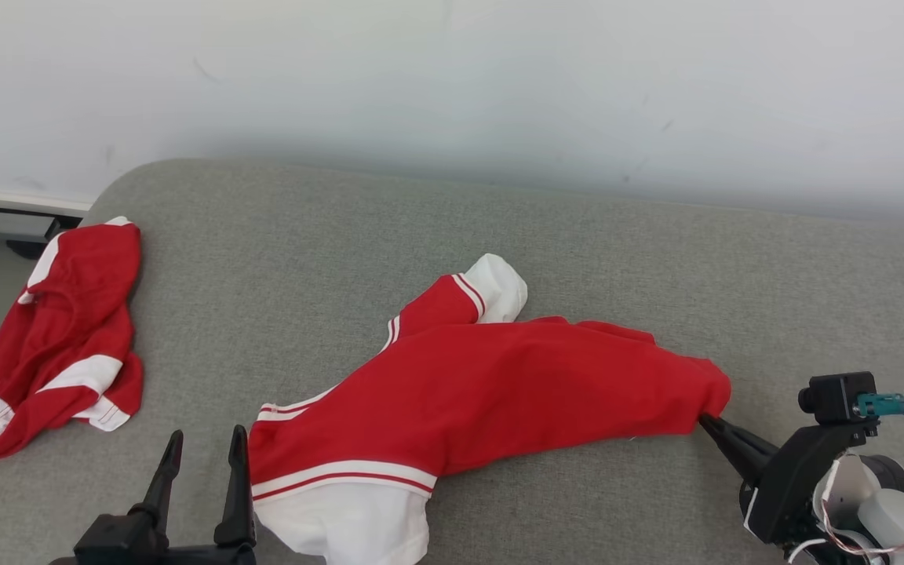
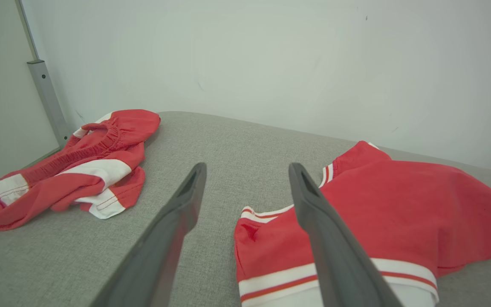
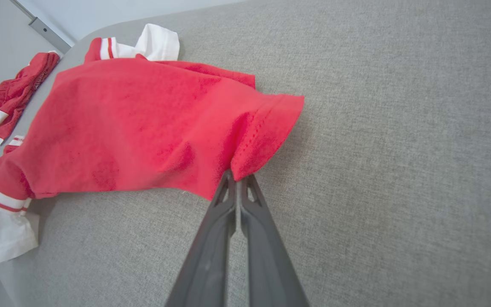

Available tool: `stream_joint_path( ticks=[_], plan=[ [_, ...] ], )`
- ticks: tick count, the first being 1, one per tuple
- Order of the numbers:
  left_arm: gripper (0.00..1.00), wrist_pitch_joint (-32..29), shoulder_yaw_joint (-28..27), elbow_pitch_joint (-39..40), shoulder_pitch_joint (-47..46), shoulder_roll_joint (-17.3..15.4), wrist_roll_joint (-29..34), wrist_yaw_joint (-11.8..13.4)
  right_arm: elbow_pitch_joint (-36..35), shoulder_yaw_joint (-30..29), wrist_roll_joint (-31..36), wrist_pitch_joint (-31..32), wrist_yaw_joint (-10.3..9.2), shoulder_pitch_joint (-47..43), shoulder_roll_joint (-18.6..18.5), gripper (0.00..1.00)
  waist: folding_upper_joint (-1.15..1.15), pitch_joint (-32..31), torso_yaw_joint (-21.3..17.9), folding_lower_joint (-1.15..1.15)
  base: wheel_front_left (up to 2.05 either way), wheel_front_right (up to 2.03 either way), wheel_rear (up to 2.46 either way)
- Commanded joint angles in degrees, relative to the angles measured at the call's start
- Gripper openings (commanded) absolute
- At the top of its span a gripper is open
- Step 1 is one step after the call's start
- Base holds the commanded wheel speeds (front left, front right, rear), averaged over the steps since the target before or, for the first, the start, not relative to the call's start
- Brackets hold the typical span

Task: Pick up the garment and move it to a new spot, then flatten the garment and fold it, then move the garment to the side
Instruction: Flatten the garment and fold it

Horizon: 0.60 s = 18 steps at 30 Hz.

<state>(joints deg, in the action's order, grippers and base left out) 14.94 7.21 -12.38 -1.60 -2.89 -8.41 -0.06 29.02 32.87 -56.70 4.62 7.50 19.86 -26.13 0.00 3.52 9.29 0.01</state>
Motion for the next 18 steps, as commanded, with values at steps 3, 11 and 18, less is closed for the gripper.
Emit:
stream_joint_path(
  ticks=[3,11,18],
  plan=[
    [1.00,0.3,-0.1,0.0,0.9,-0.2,0.4,-0.2,-5.9,-1.6,-2.4,3.3,-0.02,-3.7,-2.7,0.00,0.00,-0.8,-1.3,-0.01,0.00,0.00,0.00],
    [1.00,0.3,0.0,0.2,1.3,-0.2,0.5,-0.1,-18.7,-7.6,-10.2,14.3,-0.02,-13.7,-7.9,0.00,0.00,-0.9,-3.1,-0.01,0.00,0.00,0.00],
    [1.00,0.3,0.0,-0.1,0.7,-0.2,0.6,-0.4,-20.2,-12.3,-8.7,21.2,-0.02,-19.6,-7.4,0.00,0.00,-0.3,-4.0,-0.01,0.00,0.00,0.00]
  ],
)
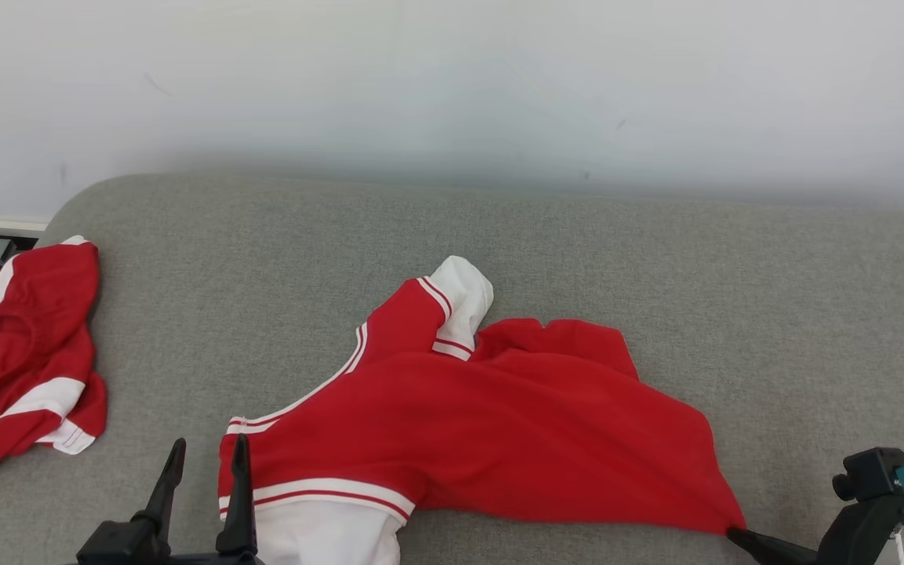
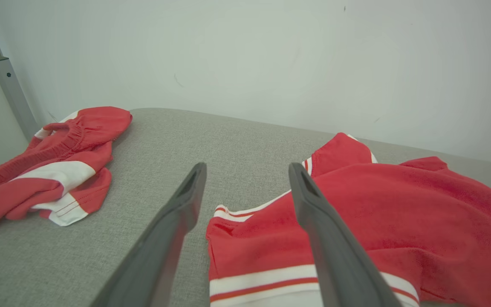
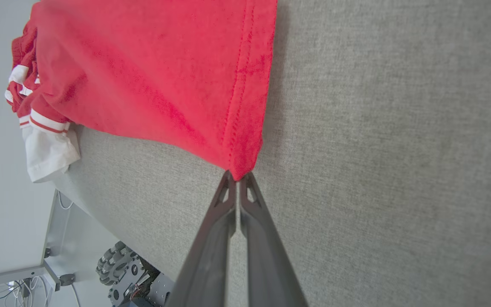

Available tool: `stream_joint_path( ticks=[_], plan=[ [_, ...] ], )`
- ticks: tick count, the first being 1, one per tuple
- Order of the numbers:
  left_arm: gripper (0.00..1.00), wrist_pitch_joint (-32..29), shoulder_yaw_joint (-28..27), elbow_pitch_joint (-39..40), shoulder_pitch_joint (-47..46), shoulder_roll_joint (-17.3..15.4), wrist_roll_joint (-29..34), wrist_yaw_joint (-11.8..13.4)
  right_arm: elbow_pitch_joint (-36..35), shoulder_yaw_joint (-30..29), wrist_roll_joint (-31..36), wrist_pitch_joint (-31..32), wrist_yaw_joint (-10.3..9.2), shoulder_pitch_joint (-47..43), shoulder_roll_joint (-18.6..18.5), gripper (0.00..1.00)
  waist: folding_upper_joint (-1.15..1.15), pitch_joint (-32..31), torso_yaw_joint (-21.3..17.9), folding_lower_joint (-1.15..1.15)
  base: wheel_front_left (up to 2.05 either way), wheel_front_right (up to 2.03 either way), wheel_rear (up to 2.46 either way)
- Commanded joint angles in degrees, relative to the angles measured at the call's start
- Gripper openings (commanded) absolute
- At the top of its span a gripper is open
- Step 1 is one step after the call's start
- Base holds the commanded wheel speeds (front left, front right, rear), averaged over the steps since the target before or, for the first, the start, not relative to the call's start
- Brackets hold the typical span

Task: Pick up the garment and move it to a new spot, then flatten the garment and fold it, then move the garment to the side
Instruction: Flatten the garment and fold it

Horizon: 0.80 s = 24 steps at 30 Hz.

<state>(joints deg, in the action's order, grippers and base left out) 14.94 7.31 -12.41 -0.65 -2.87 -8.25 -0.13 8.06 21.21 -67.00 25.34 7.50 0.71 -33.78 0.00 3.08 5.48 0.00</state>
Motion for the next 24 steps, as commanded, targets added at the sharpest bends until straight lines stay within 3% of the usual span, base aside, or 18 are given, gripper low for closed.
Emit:
stream_joint_path(
  ticks=[1,5,6,7,8,12,17,24],
  plan=[
    [1.00,0.3,-0.1,-0.2,-0.4,-0.2,0.4,-0.2,1.7,-1.2,2.8,0.9,-0.02,-0.6,1.0,0.00,0.00,0.3,-0.2,0.00,0.00,0.00,0.00],
    [1.00,0.3,0.0,-0.5,-0.6,-0.2,0.5,-0.4,4.7,-2.9,8.2,1.5,-0.02,-0.3,3.9,0.00,0.00,0.5,-0.3,0.00,0.00,0.00,0.00],
    [1.00,0.3,0.1,-0.5,-0.7,-0.2,0.4,-0.5,5.1,-3.6,9.5,1.7,-0.02,0.0,5.1,0.11,0.00,0.5,-0.3,0.00,0.00,0.00,0.00],
    [1.00,0.3,0.0,-0.5,-0.8,-0.3,0.4,-0.6,5.4,-4.2,10.6,2.0,-0.02,0.2,6.1,0.72,0.00,0.6,-0.3,0.00,0.00,0.00,0.00],
    [1.00,0.3,0.0,-0.6,-0.8,-0.3,0.4,-0.6,5.3,-5.1,11.7,2.1,-0.02,0.4,6.8,1.00,0.00,0.6,-0.3,0.00,0.00,0.00,0.00],
    [1.00,0.3,-0.4,-0.6,-0.8,-0.6,0.3,-0.7,4.4,-9.2,17.5,0.1,-0.02,1.6,8.5,1.00,0.00,0.8,-0.5,0.00,0.00,0.00,0.00],
    [1.00,0.3,-0.7,-0.1,-1.0,-0.7,0.6,-0.2,0.8,-13.8,24.8,-7.1,-0.02,3.4,11.2,1.00,0.00,0.8,-1.0,0.00,0.00,0.00,0.00],
    [1.00,0.3,-1.2,0.1,-0.4,-1.1,0.8,-0.1,0.3,-14.4,29.2,-13.7,-0.02,3.9,13.3,1.00,0.00,0.3,-1.2,0.00,0.00,0.00,0.00]
  ],
)
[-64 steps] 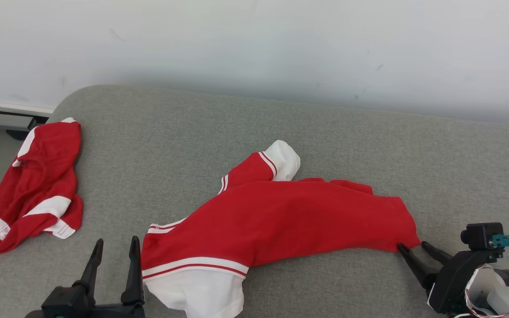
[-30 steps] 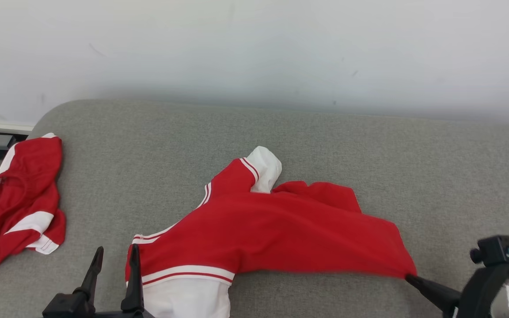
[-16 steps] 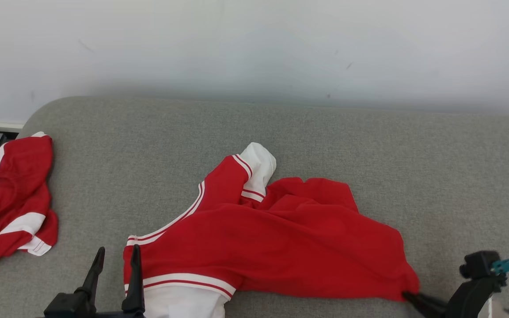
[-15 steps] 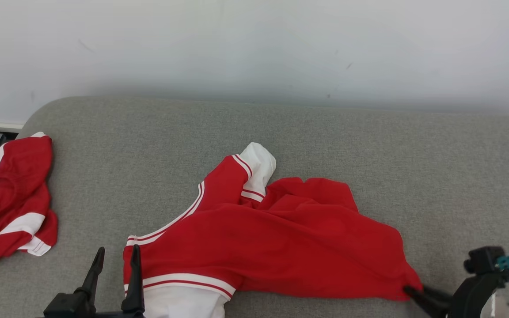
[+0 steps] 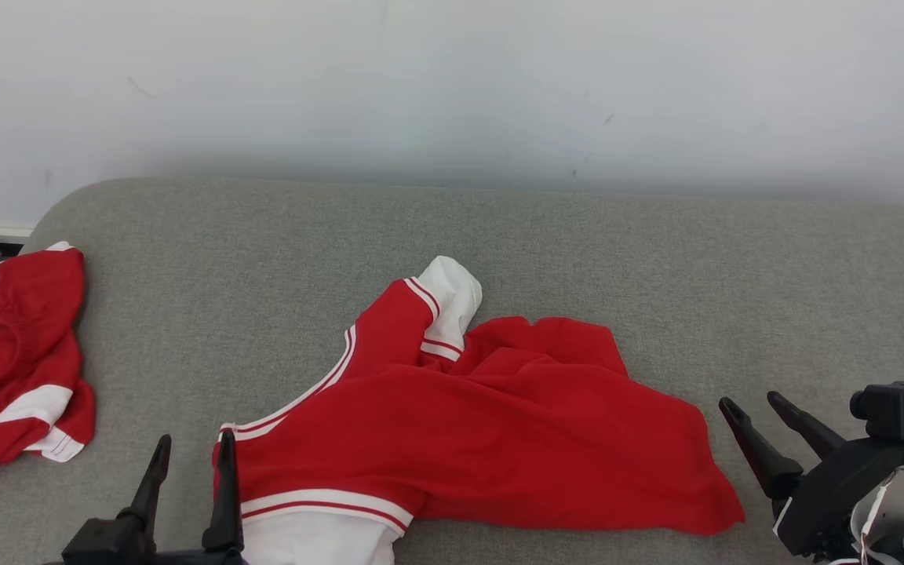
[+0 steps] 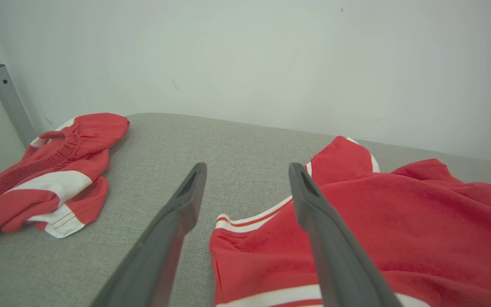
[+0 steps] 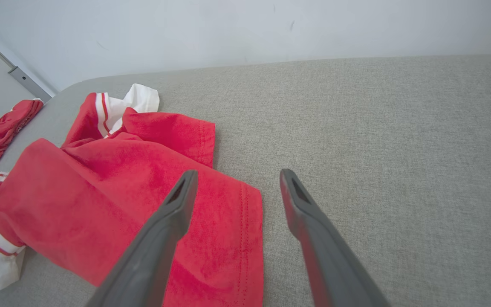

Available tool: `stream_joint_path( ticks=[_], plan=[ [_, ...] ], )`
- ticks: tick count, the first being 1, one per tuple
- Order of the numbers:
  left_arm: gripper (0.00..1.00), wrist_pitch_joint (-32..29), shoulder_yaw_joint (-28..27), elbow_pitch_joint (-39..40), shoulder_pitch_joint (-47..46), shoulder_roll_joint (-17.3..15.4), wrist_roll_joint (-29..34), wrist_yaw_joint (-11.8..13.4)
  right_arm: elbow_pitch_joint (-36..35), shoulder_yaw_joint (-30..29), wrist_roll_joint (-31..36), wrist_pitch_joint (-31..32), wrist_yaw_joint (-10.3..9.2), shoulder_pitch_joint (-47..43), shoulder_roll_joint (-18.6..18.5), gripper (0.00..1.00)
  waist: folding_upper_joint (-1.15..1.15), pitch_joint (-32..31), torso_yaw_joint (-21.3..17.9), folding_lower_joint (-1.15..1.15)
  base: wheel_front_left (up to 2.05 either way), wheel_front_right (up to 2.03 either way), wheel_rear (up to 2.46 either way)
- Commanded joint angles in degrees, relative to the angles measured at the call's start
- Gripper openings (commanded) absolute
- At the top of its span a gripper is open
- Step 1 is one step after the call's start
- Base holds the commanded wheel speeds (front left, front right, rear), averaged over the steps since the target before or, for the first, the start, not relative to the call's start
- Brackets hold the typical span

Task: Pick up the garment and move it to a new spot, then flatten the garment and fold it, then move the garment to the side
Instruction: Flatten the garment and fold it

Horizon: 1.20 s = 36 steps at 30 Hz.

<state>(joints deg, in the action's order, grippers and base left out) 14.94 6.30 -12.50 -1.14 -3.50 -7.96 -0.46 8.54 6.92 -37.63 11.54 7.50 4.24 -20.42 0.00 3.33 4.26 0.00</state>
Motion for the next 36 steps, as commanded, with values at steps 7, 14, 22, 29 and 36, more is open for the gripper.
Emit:
stream_joint_path(
  ticks=[7,14,22,29,36],
  plan=[
    [1.00,-1.7,-0.3,-2.3,2.1,-1.4,-1.0,-0.5,1.5,-0.1,0.9,-1.2,-0.02,0.0,0.8,1.00,0.00,-0.4,0.8,0.00,0.00,0.00,0.00],
    [1.00,-4.9,1.5,-3.8,3.4,-1.6,-2.7,-2.9,2.3,0.2,0.7,-1.6,-0.02,0.4,1.1,1.00,0.00,-0.8,1.8,0.00,0.00,0.00,0.00],
    [1.00,-5.5,2.7,-9.0,1.1,-1.7,-4.0,-4.0,2.8,1.6,0.3,-1.8,-0.02,1.3,1.2,1.00,0.00,-0.8,1.7,0.00,0.00,0.00,0.00],
    [1.00,-4.9,1.9,-15.2,-1.8,-2.6,-5.4,-4.5,3.0,2.4,0.2,-2.0,-0.02,1.9,1.0,1.00,0.00,-0.4,0.4,0.00,0.00,0.00,0.00],
    [1.00,-3.9,2.6,-20.4,-4.2,-2.6,-7.2,-5.6,3.5,2.6,-0.1,-2.5,-0.02,2.4,1.0,1.00,0.00,0.0,-0.9,0.00,0.00,0.00,0.00]
  ],
)
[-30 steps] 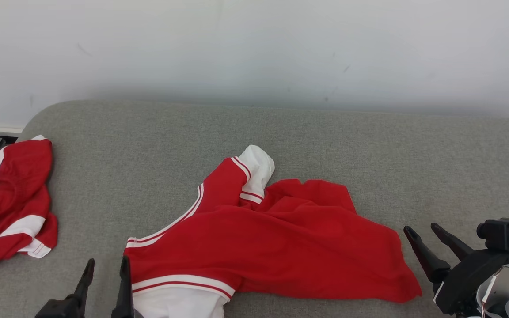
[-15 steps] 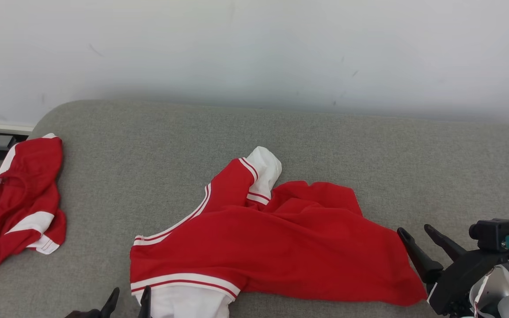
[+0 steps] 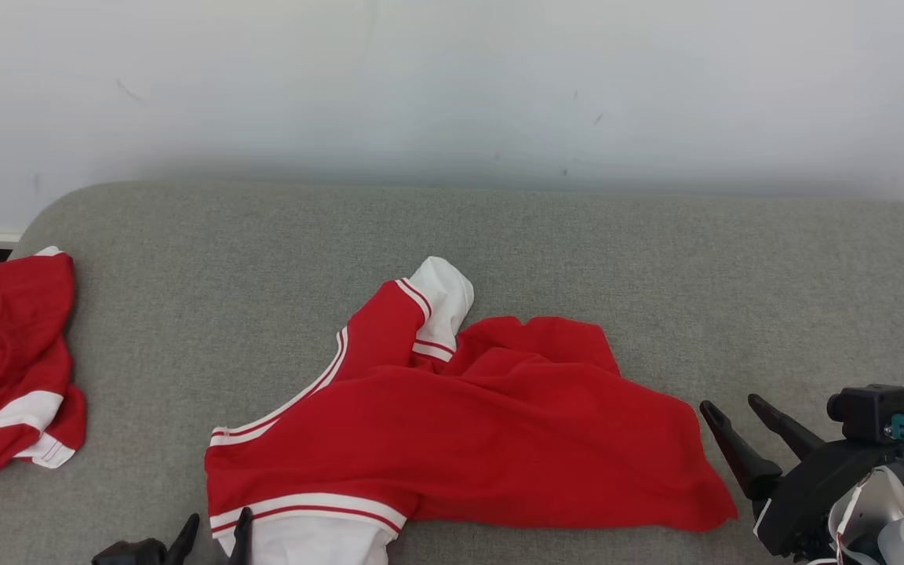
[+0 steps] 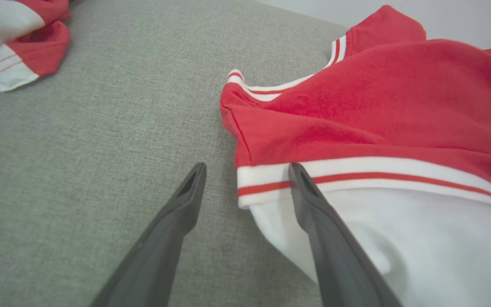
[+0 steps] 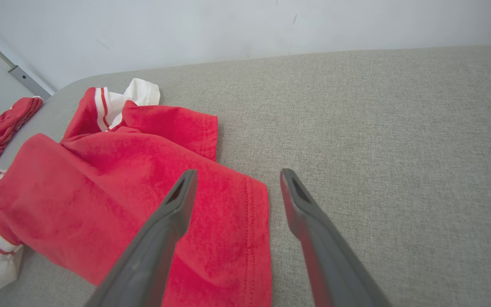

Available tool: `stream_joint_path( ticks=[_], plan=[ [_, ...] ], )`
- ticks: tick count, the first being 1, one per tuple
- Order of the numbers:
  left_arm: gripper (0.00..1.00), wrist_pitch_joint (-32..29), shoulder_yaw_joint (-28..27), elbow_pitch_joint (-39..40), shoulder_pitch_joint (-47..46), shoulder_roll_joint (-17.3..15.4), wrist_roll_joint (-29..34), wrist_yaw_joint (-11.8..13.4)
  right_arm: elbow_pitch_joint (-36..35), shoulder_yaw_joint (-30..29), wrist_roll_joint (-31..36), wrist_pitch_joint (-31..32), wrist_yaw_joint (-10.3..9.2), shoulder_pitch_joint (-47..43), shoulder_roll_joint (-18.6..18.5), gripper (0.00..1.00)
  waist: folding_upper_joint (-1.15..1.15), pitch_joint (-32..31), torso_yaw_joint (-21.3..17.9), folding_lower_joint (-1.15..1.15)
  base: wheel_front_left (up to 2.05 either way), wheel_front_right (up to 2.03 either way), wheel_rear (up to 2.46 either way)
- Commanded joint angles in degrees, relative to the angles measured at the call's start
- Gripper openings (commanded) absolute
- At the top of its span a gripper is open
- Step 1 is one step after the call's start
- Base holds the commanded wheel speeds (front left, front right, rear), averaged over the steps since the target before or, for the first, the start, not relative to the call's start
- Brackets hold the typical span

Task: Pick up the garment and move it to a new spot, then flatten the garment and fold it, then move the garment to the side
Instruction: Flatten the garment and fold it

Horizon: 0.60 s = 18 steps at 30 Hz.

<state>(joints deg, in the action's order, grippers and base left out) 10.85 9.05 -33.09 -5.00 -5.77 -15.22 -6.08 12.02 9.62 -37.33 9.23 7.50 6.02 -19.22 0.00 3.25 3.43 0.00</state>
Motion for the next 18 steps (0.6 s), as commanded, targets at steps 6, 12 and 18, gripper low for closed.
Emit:
stream_joint_path(
  ticks=[6,12,18],
  plan=[
    [0.00,1.8,0.6,-1.7,-2.2,-0.8,0.0,-0.2,0.4,0.2,-0.3,-0.8,-0.02,0.8,-0.1,1.00,0.00,0.1,-0.2,0.00,0.00,0.00,0.00],
    [0.00,3.4,0.5,0.8,-4.0,-2.3,1.6,1.1,0.5,0.6,-0.4,-1.3,-0.02,1.2,0.1,1.00,0.00,0.1,0.0,0.00,0.00,0.00,0.00],
    [0.00,3.2,1.0,4.7,-5.0,-3.9,2.8,2.1,0.9,1.3,-0.5,-1.8,-0.02,1.8,0.1,1.00,0.00,0.1,-0.6,0.00,0.00,0.00,0.00]
  ],
)
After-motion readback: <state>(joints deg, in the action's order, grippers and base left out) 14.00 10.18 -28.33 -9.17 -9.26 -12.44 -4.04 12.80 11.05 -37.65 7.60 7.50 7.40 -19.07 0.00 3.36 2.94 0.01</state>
